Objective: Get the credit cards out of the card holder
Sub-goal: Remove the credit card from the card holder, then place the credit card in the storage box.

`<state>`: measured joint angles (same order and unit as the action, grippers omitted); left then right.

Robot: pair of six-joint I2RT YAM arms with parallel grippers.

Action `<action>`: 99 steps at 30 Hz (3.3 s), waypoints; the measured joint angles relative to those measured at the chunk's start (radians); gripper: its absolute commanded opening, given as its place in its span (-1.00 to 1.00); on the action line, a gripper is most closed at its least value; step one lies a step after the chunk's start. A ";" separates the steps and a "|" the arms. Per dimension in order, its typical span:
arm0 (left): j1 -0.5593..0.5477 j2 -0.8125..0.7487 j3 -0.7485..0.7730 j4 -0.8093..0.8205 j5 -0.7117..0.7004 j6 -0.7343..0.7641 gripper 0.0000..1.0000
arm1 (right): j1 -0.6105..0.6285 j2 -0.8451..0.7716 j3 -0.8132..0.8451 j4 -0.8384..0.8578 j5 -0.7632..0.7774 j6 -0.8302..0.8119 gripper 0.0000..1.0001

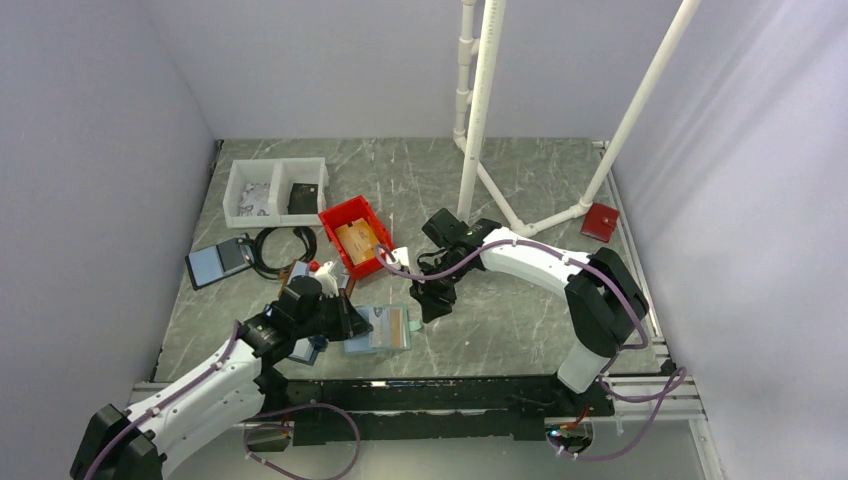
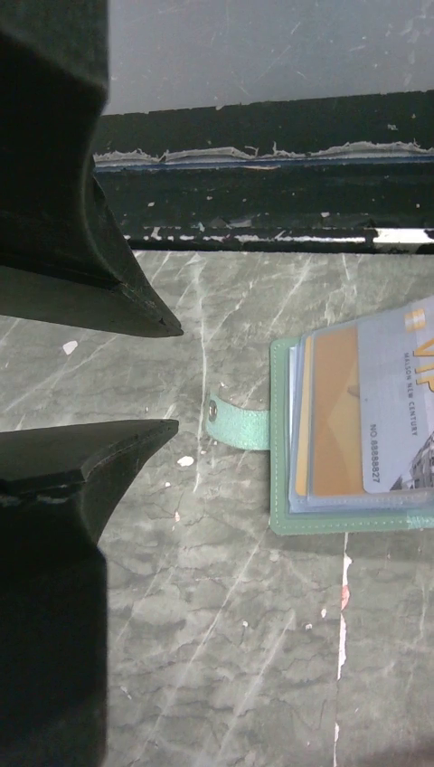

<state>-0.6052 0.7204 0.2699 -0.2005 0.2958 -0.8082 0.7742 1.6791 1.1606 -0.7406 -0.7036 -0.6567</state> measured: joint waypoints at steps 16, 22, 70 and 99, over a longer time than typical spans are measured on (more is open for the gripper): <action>0.000 0.246 0.031 0.231 0.082 -0.029 -1.00 | 0.000 0.007 -0.017 0.094 -0.079 0.134 -0.42; 0.000 0.371 0.031 0.398 0.116 -0.069 -1.00 | 0.000 0.039 -0.019 0.140 -0.043 0.190 -0.56; 0.019 0.040 0.165 -0.151 -0.145 0.104 -1.00 | 0.029 0.098 0.022 0.022 0.082 0.066 -0.54; 0.287 0.159 0.414 -0.255 -0.082 0.317 -1.00 | 0.005 -0.079 0.022 -0.023 0.043 0.001 -0.53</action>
<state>-0.3183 0.8791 0.6838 -0.4557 0.2134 -0.4911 0.7792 1.5997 1.1828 -0.7631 -0.6609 -0.6556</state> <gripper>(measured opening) 0.006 0.235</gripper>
